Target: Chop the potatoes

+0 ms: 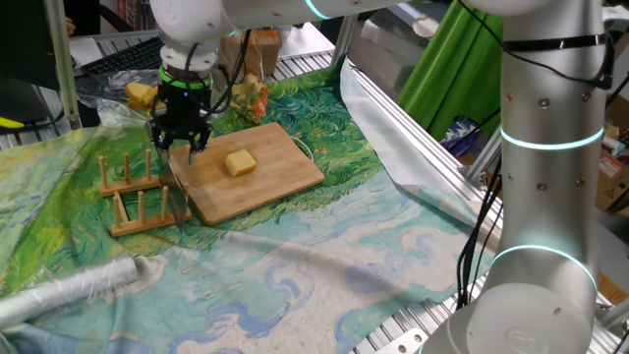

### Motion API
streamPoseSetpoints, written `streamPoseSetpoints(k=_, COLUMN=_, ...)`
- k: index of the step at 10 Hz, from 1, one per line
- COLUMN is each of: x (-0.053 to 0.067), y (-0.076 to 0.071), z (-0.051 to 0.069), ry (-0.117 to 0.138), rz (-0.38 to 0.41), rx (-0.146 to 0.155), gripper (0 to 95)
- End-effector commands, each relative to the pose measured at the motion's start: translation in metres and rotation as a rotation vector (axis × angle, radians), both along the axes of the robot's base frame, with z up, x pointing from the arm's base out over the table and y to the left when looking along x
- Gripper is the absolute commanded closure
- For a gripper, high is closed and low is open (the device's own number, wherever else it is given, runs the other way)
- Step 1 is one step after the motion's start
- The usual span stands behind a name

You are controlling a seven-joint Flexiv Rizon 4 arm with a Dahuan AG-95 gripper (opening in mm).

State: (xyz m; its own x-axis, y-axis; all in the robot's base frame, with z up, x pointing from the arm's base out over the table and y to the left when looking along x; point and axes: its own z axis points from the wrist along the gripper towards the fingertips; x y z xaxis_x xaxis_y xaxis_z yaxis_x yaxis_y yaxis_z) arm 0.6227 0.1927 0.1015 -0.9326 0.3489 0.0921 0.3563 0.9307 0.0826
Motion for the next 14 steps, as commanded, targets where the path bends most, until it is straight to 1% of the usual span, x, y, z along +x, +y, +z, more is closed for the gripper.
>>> streamPoseSetpoints(k=1, x=0.002, y=0.006, z=-0.009, ry=-0.004, rz=0.002, rx=0.001, gripper=57.0)
streamPoseSetpoints(k=2, x=0.003, y=0.007, z=-0.012, ry=-0.004, rz=0.005, rx=0.002, gripper=57.0)
streamPoseSetpoints(k=3, x=0.005, y=0.008, z=-0.019, ry=-0.008, rz=0.013, rx=0.002, gripper=57.0)
streamPoseSetpoints(k=7, x=0.007, y=0.011, z=-0.036, ry=-0.012, rz=0.027, rx=0.004, gripper=57.0)
streamPoseSetpoints(k=10, x=0.009, y=0.012, z=-0.045, ry=-0.013, rz=0.033, rx=0.011, gripper=57.0)
streamPoseSetpoints(k=11, x=0.010, y=0.013, z=-0.052, ry=-0.014, rz=0.036, rx=0.012, gripper=57.0)
streamPoseSetpoints(k=14, x=0.012, y=0.014, z=-0.060, ry=-0.015, rz=0.037, rx=0.020, gripper=57.0)
